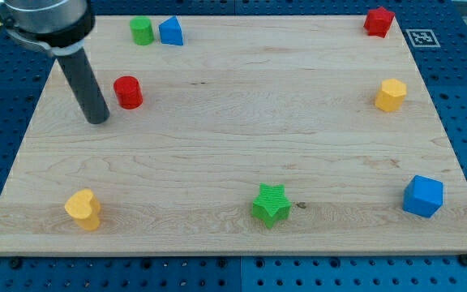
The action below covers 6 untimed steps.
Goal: Keep arm parallel left to red circle
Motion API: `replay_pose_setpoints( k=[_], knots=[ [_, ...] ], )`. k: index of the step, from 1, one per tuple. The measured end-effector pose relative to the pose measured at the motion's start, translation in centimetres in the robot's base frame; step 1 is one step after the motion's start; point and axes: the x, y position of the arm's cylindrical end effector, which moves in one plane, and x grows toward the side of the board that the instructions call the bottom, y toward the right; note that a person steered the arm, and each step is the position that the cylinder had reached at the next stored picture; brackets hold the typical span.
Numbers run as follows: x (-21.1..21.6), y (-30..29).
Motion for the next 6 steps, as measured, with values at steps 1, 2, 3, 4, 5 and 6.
replay_pose_setpoints(
  k=[1,2,3,4,5,6],
  knots=[
    [-4.2,-0.2],
    [-5.9,-0.2],
    [-5.9,-0.2],
    [-7.4,-0.2],
    [-7.9,-0.2],
    [-7.9,-0.2]
  ],
)
